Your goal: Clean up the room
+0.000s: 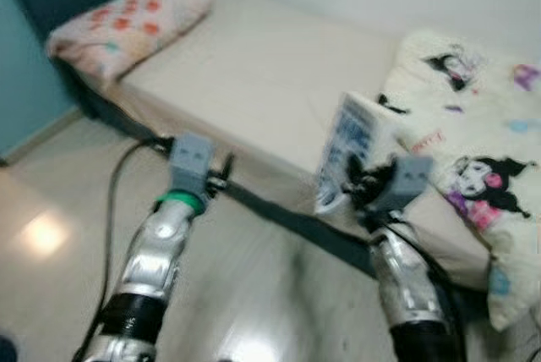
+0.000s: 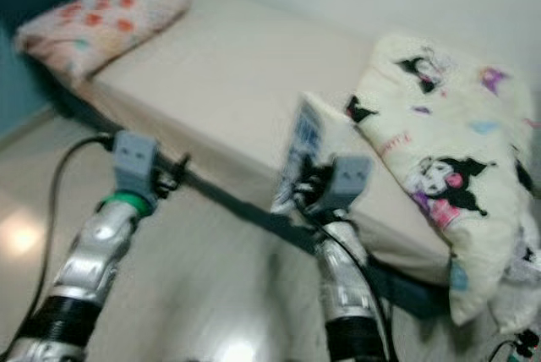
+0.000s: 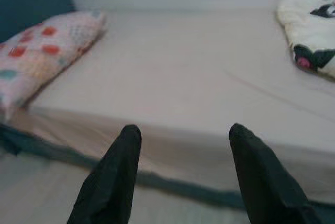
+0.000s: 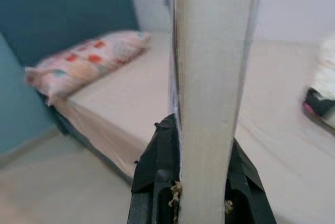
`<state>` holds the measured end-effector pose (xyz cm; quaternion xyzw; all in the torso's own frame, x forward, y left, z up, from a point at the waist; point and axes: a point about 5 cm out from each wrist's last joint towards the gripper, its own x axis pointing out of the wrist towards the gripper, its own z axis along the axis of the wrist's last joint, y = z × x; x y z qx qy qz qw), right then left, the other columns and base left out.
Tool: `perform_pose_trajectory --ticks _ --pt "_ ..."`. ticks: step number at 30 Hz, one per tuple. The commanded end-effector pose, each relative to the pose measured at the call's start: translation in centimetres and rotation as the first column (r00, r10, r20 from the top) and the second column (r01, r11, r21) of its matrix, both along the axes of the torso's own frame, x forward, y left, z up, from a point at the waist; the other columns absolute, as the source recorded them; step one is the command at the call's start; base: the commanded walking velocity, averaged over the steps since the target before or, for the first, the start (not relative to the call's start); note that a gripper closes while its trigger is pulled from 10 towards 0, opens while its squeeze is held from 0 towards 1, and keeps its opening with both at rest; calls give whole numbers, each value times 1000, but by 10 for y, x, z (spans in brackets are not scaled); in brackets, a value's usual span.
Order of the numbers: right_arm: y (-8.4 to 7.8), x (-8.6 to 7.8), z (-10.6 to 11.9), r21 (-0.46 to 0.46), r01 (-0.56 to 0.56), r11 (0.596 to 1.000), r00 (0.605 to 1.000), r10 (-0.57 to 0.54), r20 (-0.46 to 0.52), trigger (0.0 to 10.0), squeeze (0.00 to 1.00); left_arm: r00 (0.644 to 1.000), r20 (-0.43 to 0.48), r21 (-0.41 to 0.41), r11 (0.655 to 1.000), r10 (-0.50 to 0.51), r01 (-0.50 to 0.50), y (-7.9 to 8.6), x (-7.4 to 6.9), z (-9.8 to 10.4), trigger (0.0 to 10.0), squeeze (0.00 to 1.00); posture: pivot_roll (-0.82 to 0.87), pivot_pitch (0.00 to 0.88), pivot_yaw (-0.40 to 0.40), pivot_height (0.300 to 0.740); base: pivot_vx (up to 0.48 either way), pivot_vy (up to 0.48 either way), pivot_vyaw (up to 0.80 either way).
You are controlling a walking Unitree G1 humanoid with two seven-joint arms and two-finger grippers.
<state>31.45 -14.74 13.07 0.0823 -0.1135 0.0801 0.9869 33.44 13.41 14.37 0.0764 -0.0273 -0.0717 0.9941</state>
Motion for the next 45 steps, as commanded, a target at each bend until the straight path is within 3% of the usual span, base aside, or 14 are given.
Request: perform_pose_trajectory --ticks 1,12,18,24,38,45 --pt "-8 -1 2 -9 31 999 999 -31 17 10000 0 1000 -19 7 1000 -14 14 -5 -2 -5 10000 0 -22 91 52 740 480 0 469" --pt "-5 -2 1 -11 7 1000 1000 -7 14 10000 0 1000 -19 9 1000 -9 9 -5 -1 -5 10000 0 -20 93 50 740 480 0 0" --pt "4 -4 -2 -38 -60 997 998 60 -2 10000 0 1000 -19 15 1000 12 -11 -2 -1 -6 10000 0 -18 93 51 740 480 0 0" --pt "7 -5 -3 -53 -67 996 998 68 6 10000 0 999 -22 17 1000 23 -23 -1 -1 -6 10000 0 -16 92 54 740 480 0 744" --pt "1 -3 0 22 -40 999 999 40 10 10000 0 999 -23 25 999 32 -31 0 0 -6 10000 0 -15 93 57 740 480 0 0" --pt "6 -4 -1 8 -85 996 996 85 1 10000 0 999 -23 27 999 39 -39 1 1 -7 10000 0 -14 93 57 740 480 0 65"
